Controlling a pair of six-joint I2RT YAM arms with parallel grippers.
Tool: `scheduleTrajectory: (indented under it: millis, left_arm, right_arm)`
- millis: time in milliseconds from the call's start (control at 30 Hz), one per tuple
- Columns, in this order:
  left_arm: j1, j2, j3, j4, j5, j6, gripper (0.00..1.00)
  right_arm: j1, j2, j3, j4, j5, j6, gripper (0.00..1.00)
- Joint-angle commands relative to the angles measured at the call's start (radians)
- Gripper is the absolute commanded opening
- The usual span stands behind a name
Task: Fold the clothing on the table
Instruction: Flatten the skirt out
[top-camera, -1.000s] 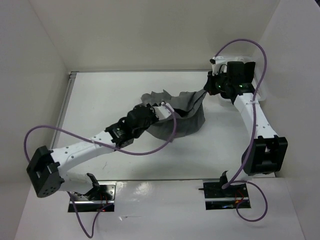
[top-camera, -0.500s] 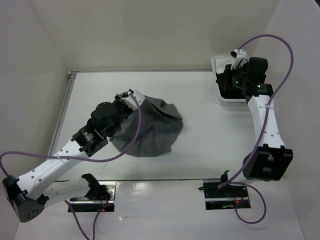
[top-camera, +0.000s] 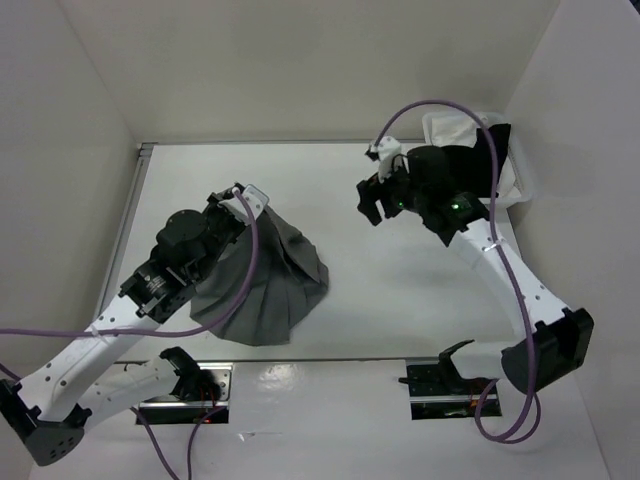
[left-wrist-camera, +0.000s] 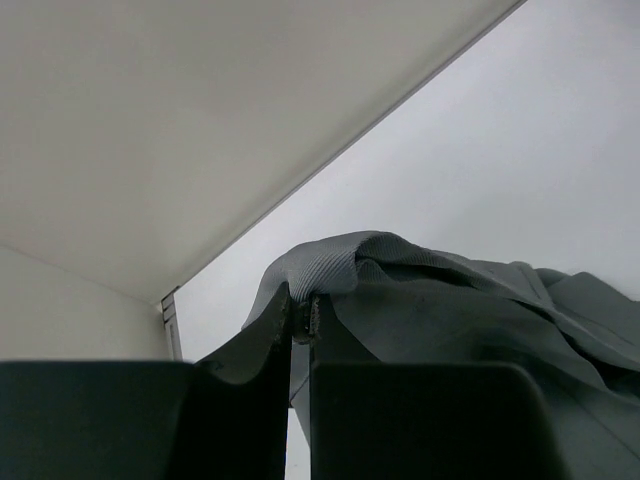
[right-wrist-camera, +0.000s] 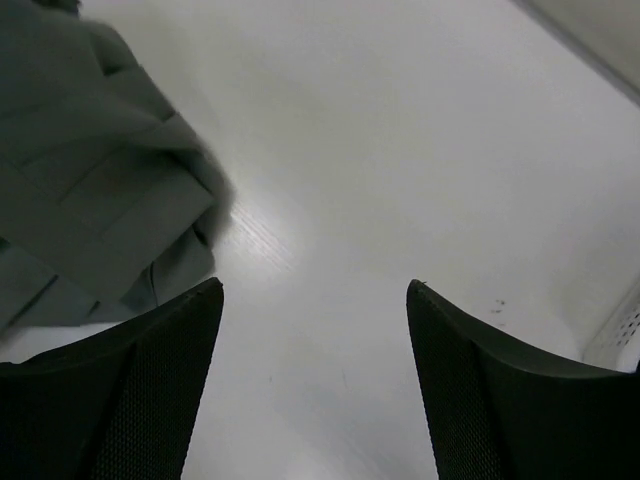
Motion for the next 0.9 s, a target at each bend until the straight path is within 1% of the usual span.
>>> scheduleTrajectory:
  millis: [0,33,67,100,133,167,267,300,400,433,467,533,667,733,867]
  left_arm:
    - [0.038,0.014,-0.001,0.047,0.015,-0.025,0.07]
    - [0.047,0.014,-0.001,0.047,0.015,-0.034,0.07]
    - [0.065,0.028,-0.001,0.038,0.015,-0.048,0.07]
    - [0.077,0.048,-0.001,0.038,0.028,-0.048,0.07]
    - [0.088,0.060,-0.001,0.038,0.028,-0.062,0.07]
    - [0.113,0.072,-0.001,0.038,0.040,-0.079,0.07]
    - [0.162,0.134,0.025,0.025,0.066,-0.108,0.07]
    - [0.174,0.170,0.034,0.013,0.090,-0.129,0.07]
    - [0.206,0.241,0.082,-0.025,0.109,-0.158,0.07]
    - [0.222,0.258,0.094,-0.025,0.109,-0.171,0.07]
    - [0.235,0.284,0.108,-0.040,0.109,-0.171,0.07]
    - [0.245,0.304,0.145,-0.064,0.118,-0.195,0.07]
    - [0.300,0.343,0.200,-0.111,0.143,-0.234,0.07]
    - [0.330,0.358,0.209,-0.120,0.157,-0.243,0.07]
    - [0.354,0.387,0.209,-0.120,0.167,-0.252,0.07]
  right_arm:
    - [0.083,0.021,-0.043,0.038,0.229,-0.084,0.79]
    - [0.114,0.033,-0.055,0.058,0.260,-0.096,0.80]
    - [0.186,0.033,-0.078,0.074,0.290,-0.110,0.81]
    - [0.221,0.033,-0.092,0.093,0.351,-0.139,0.81]
    - [0.257,0.033,-0.105,0.111,0.381,-0.154,0.84]
    - [0.318,0.042,-0.133,0.149,0.407,-0.167,0.86]
    - [0.390,0.062,-0.196,0.235,0.476,-0.216,0.89]
    - [0.432,0.062,-0.211,0.257,0.502,-0.216,0.91]
    - [0.493,0.105,-0.251,0.326,0.551,-0.242,0.92]
    - [0.528,0.116,-0.260,0.347,0.597,-0.256,0.92]
    - [0.542,0.139,-0.282,0.390,0.612,-0.274,0.92]
    - [0.556,0.164,-0.294,0.421,0.622,-0.288,0.93]
    - [0.576,0.225,-0.305,0.473,0.622,-0.309,0.94]
    - [0.599,0.248,-0.314,0.483,0.613,-0.319,0.94]
    - [0.672,0.274,-0.314,0.481,0.613,-0.319,0.94]
